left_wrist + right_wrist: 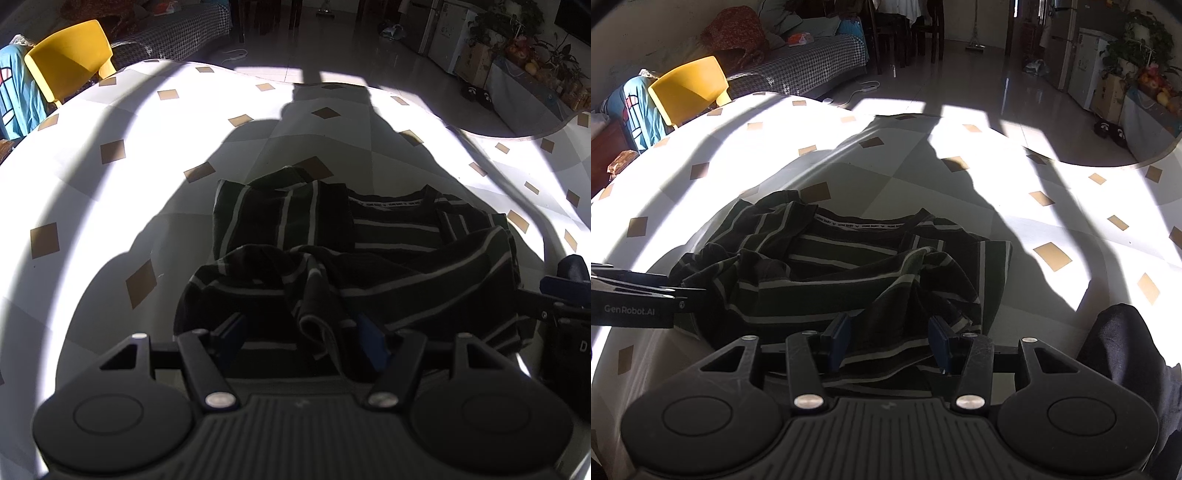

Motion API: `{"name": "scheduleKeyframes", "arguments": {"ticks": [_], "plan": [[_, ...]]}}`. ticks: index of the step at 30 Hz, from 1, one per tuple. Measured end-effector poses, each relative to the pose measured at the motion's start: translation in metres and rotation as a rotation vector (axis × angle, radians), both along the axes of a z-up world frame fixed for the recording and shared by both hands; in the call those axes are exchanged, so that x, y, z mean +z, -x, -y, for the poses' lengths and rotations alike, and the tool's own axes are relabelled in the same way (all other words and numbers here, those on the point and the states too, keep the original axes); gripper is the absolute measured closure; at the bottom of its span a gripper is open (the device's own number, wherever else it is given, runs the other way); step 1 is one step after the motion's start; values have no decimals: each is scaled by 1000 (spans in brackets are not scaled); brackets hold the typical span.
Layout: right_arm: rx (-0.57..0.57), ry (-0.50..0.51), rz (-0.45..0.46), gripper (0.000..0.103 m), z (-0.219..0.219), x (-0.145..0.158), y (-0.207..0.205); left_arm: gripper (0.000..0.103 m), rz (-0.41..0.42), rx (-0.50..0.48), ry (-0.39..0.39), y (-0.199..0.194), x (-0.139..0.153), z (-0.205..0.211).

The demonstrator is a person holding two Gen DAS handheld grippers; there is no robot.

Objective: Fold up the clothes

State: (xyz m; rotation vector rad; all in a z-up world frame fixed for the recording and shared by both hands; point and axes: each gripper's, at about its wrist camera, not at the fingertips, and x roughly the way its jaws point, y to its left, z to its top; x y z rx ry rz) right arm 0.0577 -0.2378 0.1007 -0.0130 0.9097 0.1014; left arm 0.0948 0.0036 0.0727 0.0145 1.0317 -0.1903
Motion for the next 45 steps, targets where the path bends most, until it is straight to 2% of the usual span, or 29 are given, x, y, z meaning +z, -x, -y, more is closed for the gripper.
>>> {"name": "scheduleKeyframes", "arguments": {"ticks": [8, 17, 22, 24, 26, 29, 41, 45], "plan": [[-30, -153, -98, 58, 16, -15, 1, 38, -46, -20, 20, 0, -14, 5], [-48, -231, -152, 57, 5, -37, -16, 38, -51, -26, -7, -3, -20, 9], [-83, -238, -140, 60, 1, -44, -23, 37, -59, -19, -13, -7, -24, 8], [-98, -236, -134, 69, 0, -46, -25, 35, -59, -18, -16, -7, -24, 7], [-106, -226, -127, 83, -1, -45, -27, 34, -59, -16, -19, -8, -25, 6], [-112, -226, -98, 91, -2, -39, -28, 33, -60, -14, -25, -10, -25, 6], [-153, -322, 13, 94, 5, -23, -49, 29, -47, -15, -40, -12, -24, 8], [-175, -353, 47, 94, 6, -20, -60, 27, -37, -25, -12, -14, -18, 7]]}}
